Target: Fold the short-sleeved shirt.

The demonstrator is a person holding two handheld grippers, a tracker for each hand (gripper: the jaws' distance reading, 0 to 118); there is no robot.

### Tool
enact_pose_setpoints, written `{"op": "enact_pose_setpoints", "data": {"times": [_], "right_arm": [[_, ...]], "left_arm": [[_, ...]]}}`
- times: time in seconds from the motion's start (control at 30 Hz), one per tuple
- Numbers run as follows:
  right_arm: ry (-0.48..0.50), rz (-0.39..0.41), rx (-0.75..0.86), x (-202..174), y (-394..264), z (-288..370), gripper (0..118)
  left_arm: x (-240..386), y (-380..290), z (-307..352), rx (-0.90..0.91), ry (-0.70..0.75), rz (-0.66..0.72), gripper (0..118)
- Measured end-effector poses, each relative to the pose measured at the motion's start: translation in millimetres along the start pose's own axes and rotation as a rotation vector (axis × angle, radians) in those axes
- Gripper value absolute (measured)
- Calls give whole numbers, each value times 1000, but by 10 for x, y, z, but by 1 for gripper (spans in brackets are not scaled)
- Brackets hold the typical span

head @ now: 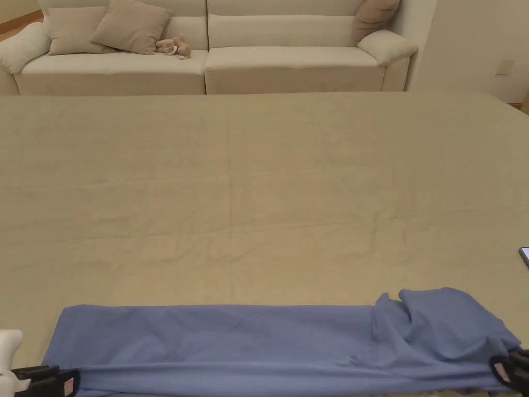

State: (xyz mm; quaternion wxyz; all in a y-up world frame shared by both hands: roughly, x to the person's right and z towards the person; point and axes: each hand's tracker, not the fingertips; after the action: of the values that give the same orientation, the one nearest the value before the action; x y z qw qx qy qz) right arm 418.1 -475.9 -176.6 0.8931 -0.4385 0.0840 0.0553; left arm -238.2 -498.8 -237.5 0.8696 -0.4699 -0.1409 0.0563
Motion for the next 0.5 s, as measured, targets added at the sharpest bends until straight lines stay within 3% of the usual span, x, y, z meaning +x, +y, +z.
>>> {"op": "enact_pose_setpoints", "data": {"times": [0.1, 0.23, 0.27, 0.3, 0.33, 0.37, 0.4, 0.43, 0.47, 0.5], "right_arm": [[-25, -22, 0, -54, -145, -257, 3], [-54, -142, 67, -49, -53, -292, 4], [-43, -136, 56, -29, -26, -281, 5], [-45, -128, 55, -33, -11, -254, 8], [-43, -125, 53, -36, 3, -203, 13], [-67, -124, 68, -49, 10, -122, 28], [-89, -123, 87, -39, 16, -36, 63], [-89, -130, 100, -26, 23, 68, 90], [-83, -150, 146, -12, 36, 227, 102], [-73, -170, 192, -11, 50, 376, 99]], "left_arm": [[-22, -52, -84, 70, -7, 40, 5], [-21, -36, -97, 70, -25, 78, 6], [-19, -36, -89, 74, -34, 72, 9], [-47, -46, -55, 80, -48, 67, 15], [-37, -44, 3, 102, -58, 65, 34], [-14, -31, 82, 122, -47, 52, 52], [-10, -11, 170, 139, -37, 38, 73], [6, 3, 292, 164, -45, 29, 90], [-16, 24, 439, 187, -60, 28, 93], [-32, 37, 567, 211, -84, 35, 93]]}}
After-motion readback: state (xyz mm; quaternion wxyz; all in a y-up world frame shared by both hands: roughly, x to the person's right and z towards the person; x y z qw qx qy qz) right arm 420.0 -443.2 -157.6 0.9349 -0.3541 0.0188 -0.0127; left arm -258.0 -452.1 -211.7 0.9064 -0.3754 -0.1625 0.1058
